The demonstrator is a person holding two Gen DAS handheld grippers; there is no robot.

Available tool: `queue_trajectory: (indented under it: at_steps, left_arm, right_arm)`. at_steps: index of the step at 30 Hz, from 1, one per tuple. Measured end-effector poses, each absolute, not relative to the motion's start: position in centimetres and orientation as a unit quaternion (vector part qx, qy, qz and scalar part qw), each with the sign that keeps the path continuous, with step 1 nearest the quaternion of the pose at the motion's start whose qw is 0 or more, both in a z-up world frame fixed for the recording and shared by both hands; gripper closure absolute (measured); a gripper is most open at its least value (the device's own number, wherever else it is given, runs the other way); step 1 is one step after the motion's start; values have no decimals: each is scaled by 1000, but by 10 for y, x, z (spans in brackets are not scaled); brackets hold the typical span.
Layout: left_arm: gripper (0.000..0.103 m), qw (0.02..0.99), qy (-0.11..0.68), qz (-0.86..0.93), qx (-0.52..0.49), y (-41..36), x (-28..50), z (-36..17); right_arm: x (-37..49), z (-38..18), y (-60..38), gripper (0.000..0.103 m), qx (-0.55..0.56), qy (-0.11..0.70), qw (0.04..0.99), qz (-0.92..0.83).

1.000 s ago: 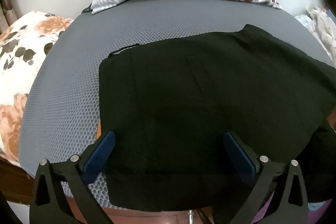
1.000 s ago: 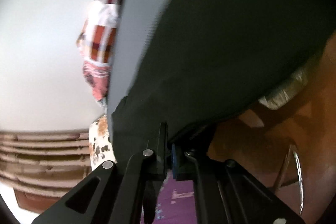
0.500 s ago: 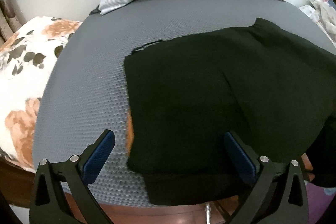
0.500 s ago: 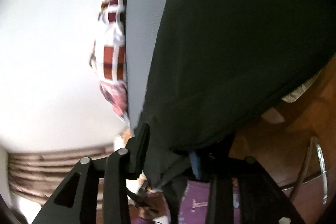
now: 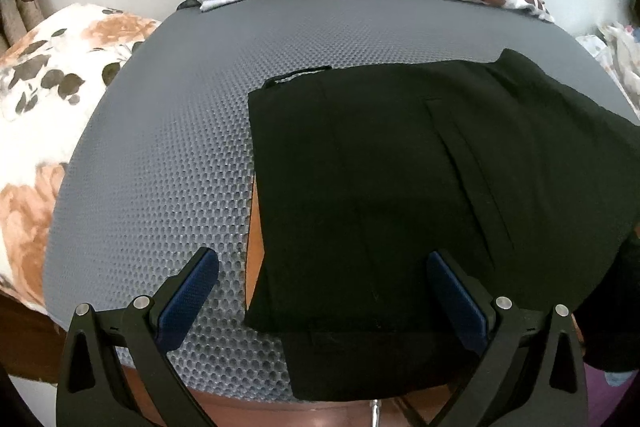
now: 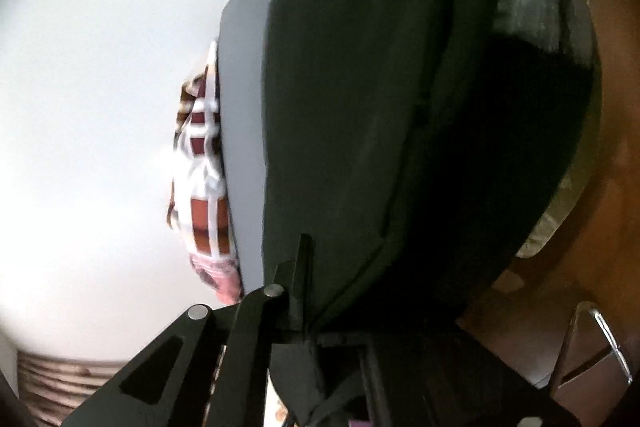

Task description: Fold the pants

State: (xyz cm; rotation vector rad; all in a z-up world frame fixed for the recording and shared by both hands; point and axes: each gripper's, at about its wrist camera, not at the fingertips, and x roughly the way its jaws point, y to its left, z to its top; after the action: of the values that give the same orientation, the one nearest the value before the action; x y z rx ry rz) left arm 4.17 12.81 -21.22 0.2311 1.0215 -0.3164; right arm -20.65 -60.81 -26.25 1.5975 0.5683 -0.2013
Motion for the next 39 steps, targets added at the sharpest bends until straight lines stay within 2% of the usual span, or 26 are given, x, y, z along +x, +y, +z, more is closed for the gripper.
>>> queue_trajectory:
  at_steps: [2,5,8,11,13,17,18,22,25,26,29,32,35,39]
  left_arm:
    - [0,854,484,-149,119,126,41,-211]
    - [0,855,481,-144,131,123,40,-210]
    - [0,855,479,-142,137,121,40,-210]
    - [0,856,477,-140,141,121,40,-208]
    - [0,862,465,-128,157,118,38,-203]
    - [0,874,438,-118,173,118,31,-189]
    - [0,880,430,-115,167,120,29,-182]
    - [0,895,417,-101,119,134,26,-163]
    - [0,902,418,-84,73,150,23,-153]
    - [0,901,422,-75,67,154,23,-153]
    - [0,894,439,-62,58,163,18,-156]
    - [0,894,443,-51,53,170,8,-161]
    - [0,898,436,-44,30,176,-1,-160]
    - [0,905,422,-43,-4,175,-5,-155]
  right_arm:
    - [-198,-254,-609,103,675,274,677,-104]
    - [-205,-241,-616,92,659,255,697,-121]
    - [-224,-241,-637,92,649,252,702,-150]
    - [-230,-246,-647,97,652,256,701,-133]
    - [-238,-238,-648,95,635,253,711,-162]
    - [-274,-208,-651,81,592,215,722,-285]
    - [-273,-199,-645,81,582,213,734,-278]
    - [-232,-159,-585,81,520,268,796,-154]
    - [-181,-154,-510,67,500,335,799,12]
    - [-165,-152,-479,64,467,364,805,45]
    - [-123,-151,-382,64,325,455,820,119]
    - [-112,-161,-333,64,253,495,818,146]
    - [-125,-180,-339,64,353,501,774,162]
    - [-139,-208,-389,63,508,455,723,111]
